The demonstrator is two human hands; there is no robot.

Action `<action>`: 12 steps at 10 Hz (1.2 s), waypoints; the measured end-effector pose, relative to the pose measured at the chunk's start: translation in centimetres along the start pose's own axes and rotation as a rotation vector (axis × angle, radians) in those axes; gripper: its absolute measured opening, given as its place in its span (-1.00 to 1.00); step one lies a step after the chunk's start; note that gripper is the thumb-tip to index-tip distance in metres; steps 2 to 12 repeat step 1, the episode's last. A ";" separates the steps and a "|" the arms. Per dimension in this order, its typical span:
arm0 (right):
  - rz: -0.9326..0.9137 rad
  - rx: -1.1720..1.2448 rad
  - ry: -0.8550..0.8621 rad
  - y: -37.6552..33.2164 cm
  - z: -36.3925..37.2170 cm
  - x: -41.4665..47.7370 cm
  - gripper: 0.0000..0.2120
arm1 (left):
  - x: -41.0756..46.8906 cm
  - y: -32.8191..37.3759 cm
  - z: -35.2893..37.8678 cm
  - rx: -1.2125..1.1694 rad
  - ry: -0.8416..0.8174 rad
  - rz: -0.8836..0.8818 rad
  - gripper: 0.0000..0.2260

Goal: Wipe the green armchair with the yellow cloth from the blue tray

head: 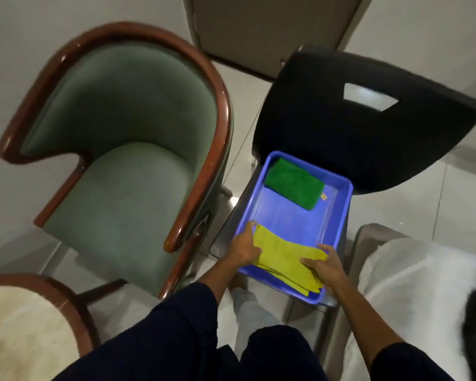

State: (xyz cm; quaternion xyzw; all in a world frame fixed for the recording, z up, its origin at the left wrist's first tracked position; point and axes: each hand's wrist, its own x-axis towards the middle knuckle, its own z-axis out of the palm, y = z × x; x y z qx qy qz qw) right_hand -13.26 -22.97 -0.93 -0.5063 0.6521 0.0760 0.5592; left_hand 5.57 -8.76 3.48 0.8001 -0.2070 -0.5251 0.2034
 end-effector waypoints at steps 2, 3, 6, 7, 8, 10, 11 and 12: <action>-0.039 -0.272 0.103 -0.3 0.7 1.0 -0.22 | -0.8 -1.3 -0.6 0.195 0.134 0.081 -0.29; -0.039 -0.272 0.103 -0.3 0.7 1.0 -0.22 | -0.8 -1.3 -0.6 0.195 0.134 0.081 -0.29; -0.039 -0.272 0.103 -0.3 0.7 1.0 -0.22 | -0.8 -1.3 -0.6 0.195 0.134 0.081 -0.29; -0.039 -0.272 0.103 -0.3 0.7 1.0 -0.22 | -0.8 -1.3 -0.6 0.195 0.134 0.081 -0.29; -0.039 -0.272 0.103 -0.3 0.7 1.0 -0.22 | -0.8 -1.3 -0.6 0.195 0.134 0.081 -0.29; -0.039 -0.272 0.103 -0.3 0.7 1.0 -0.22 | -0.8 -1.3 -0.6 0.195 0.134 0.081 -0.29; -0.039 -0.272 0.103 -0.3 0.7 1.0 -0.22 | -0.8 -1.3 -0.6 0.195 0.134 0.081 -0.29; -0.039 -0.272 0.103 -0.3 0.7 1.0 -0.22 | -0.8 -1.3 -0.6 0.195 0.134 0.081 -0.29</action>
